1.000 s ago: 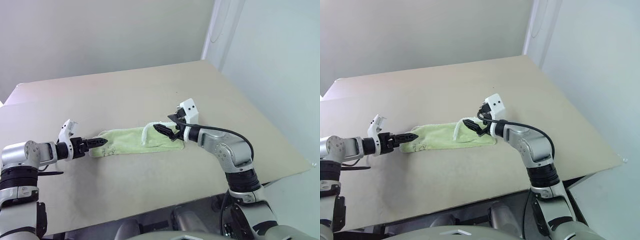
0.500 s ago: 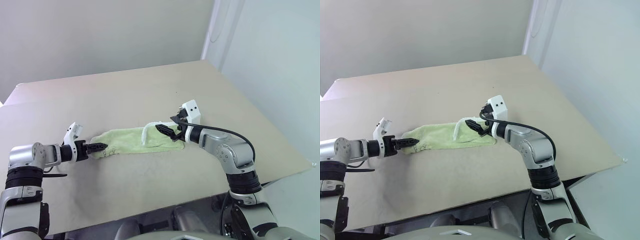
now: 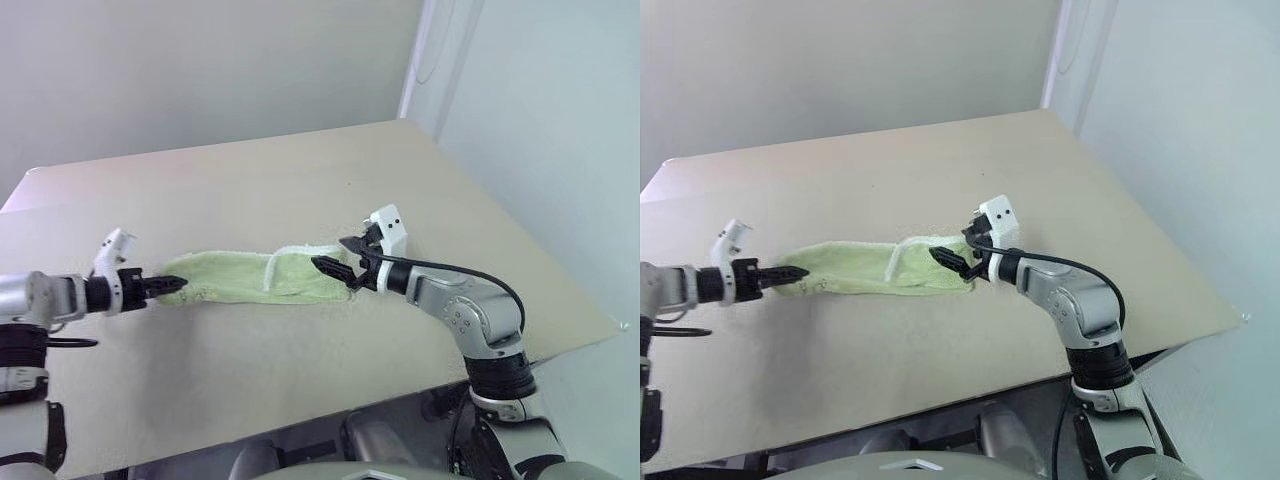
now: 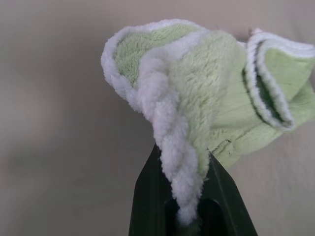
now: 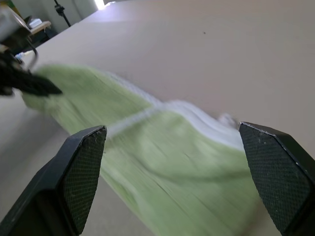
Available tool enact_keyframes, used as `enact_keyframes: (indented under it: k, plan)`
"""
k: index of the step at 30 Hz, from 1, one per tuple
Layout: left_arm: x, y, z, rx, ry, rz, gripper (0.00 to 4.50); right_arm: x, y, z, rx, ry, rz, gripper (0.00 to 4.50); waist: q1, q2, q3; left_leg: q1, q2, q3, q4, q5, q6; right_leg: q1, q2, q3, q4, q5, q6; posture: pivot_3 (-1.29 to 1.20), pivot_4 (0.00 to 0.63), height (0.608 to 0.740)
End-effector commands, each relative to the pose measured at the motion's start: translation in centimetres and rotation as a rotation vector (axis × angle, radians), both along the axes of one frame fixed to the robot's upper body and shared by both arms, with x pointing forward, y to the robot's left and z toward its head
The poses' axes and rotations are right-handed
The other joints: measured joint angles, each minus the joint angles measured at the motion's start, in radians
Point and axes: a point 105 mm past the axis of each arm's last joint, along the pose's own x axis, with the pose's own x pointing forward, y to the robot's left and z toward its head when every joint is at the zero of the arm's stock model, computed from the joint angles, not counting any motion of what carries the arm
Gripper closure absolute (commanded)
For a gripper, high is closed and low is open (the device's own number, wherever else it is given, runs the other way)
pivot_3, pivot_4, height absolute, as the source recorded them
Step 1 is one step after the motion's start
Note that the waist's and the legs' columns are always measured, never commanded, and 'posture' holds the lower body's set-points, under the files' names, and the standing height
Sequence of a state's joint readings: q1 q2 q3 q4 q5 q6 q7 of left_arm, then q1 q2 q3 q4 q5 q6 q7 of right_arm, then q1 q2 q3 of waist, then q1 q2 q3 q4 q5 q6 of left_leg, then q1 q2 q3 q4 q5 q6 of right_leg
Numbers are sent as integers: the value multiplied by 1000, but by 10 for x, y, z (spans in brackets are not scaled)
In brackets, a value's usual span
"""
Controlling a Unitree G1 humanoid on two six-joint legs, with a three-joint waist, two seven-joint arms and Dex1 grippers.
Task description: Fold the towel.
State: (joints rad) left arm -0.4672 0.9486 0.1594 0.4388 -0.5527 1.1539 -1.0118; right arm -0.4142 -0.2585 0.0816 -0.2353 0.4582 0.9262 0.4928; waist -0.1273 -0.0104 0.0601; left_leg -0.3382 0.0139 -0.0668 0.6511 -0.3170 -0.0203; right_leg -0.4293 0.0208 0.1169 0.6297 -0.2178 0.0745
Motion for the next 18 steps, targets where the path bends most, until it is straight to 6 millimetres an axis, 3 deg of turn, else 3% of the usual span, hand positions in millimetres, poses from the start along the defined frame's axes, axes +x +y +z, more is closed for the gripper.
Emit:
enact_keyframes:
  k: [1, 4, 8, 18]
  plan:
    - [0, 6, 29, 19, -57, -21, 4459, -4, -1, 8, 21, -38, 15, 0, 0, 0, 0, 0, 0, 0, 0, 0, 0, 0, 0, 0, 0, 0, 0, 0, 0, 740]
    - [4, 5, 35, 7, -69, -25, 4459, -6, -1, 6, 22, -34, 12, 0, 3, 0, 0, 0, 0, 0, 0, 0, 0, 0, 0, 0, 0, 0, 0, 0, 0, 740]
    - [20, -58, 44, -43, -108, -247, 4459, -9, -2, 4, 16, -27, 9, 0, 16, -1, 0, 0, 0, 0, 1, 0, 0, 1, 0, -1, 0, 0, 0, 0, 0, 740]
    - [29, -141, 38, -138, -101, -527, 4459, -11, -14, 6, -5, -45, -47, 0, 9, -1, 1, -1, 0, 0, 0, 0, 0, 0, 1, 0, 0, 1, 2, 0, 0, 740]
